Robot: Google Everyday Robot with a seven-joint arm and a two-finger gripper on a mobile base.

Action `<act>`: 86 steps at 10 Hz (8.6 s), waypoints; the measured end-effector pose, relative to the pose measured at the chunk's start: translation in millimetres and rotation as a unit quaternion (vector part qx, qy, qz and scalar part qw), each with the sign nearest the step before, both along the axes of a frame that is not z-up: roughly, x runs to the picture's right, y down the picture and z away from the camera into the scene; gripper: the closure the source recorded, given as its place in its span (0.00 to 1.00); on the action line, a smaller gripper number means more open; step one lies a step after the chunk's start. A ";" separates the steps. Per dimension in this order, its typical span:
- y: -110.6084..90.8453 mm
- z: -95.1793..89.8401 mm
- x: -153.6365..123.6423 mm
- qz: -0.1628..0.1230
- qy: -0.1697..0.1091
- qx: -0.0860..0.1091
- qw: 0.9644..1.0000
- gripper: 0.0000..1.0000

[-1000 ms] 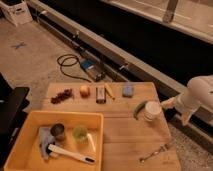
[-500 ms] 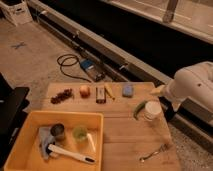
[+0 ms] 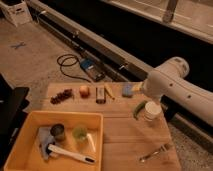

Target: Place sponge in plastic cup

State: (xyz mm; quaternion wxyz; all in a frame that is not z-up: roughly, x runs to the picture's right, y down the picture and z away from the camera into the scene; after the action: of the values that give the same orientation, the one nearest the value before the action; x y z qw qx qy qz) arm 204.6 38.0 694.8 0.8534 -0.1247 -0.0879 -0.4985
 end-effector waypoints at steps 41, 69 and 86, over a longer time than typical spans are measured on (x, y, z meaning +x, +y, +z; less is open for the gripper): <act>-58.7 267.6 -21.5 0.016 -0.047 -0.065 0.997 0.20; -28.1 307.4 -45.7 -0.009 -0.116 -0.108 0.987 1.00; -34.9 127.1 -147.3 -0.127 -0.251 -0.044 0.958 1.00</act>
State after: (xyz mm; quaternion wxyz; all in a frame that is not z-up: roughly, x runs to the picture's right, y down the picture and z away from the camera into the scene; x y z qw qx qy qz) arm 57.3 3.1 821.9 0.7269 -0.0427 -0.3046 -0.6141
